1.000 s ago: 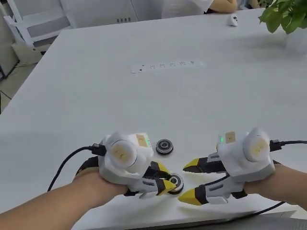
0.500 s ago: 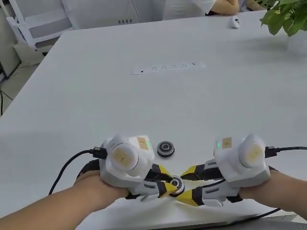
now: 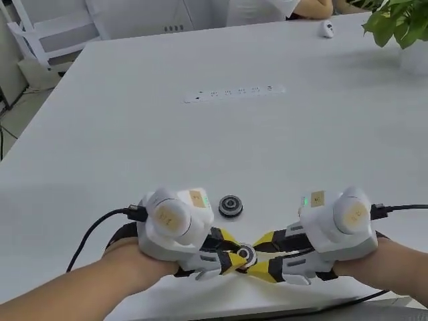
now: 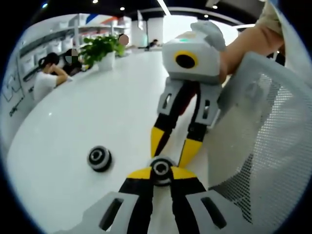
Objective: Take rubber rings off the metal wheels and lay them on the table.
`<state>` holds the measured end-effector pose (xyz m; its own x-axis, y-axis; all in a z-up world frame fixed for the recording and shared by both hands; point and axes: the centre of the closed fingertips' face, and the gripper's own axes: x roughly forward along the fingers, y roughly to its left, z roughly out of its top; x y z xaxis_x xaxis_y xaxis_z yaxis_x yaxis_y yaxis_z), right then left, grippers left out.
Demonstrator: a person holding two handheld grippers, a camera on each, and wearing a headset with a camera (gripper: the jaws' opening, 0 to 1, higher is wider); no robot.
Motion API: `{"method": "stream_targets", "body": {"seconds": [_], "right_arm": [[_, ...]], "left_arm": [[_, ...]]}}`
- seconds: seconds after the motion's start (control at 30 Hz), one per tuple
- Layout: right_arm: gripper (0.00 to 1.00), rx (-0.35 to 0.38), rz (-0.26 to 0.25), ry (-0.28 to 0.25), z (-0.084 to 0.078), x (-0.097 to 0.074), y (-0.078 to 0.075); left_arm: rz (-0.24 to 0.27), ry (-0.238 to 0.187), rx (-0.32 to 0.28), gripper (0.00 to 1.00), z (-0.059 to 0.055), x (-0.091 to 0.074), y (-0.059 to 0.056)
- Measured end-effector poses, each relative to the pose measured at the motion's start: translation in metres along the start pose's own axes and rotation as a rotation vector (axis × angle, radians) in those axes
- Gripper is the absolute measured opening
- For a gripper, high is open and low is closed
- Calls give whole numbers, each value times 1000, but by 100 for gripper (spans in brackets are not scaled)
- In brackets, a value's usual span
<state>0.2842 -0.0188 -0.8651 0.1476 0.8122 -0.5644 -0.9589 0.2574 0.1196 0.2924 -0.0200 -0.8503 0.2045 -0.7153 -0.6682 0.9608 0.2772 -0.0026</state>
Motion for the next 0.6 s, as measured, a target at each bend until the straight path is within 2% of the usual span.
{"method": "stream_targets", "body": {"seconds": [0.6], "right_arm": [[9,-17,-8,-5,-3,-6,0]], "left_arm": [[2,-7,-3,13,0,0,0]]}}
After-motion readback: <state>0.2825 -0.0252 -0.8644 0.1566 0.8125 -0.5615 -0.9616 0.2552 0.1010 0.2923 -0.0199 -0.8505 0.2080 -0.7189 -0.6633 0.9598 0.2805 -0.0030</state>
